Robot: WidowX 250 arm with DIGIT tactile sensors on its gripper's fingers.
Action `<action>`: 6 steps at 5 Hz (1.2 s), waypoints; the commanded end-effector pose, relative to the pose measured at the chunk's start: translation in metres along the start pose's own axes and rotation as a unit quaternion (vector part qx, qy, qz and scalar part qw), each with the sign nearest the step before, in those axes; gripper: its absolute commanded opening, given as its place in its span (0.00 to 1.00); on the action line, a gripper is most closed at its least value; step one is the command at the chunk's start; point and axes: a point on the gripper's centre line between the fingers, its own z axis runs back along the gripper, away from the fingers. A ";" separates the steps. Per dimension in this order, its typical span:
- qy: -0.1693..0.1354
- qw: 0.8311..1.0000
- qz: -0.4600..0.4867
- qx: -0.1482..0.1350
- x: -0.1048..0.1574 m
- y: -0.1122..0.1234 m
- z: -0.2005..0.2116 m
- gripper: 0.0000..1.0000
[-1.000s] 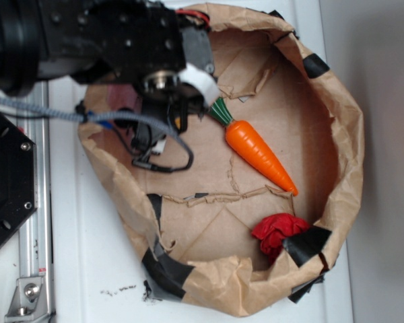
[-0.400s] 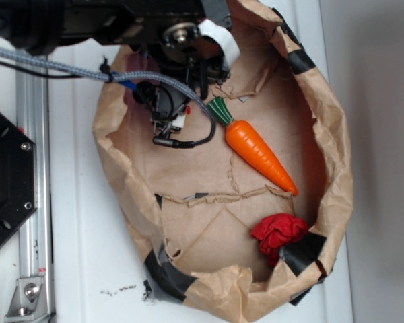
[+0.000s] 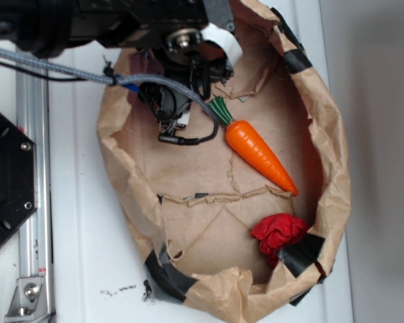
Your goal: Grab the yellow duck.
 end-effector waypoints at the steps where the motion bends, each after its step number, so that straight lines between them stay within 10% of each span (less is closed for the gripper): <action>1: -0.003 1.000 -0.013 0.028 0.001 -0.008 -0.014 1.00; 6: 0.010 0.999 -0.025 0.036 -0.008 -0.016 -0.031 1.00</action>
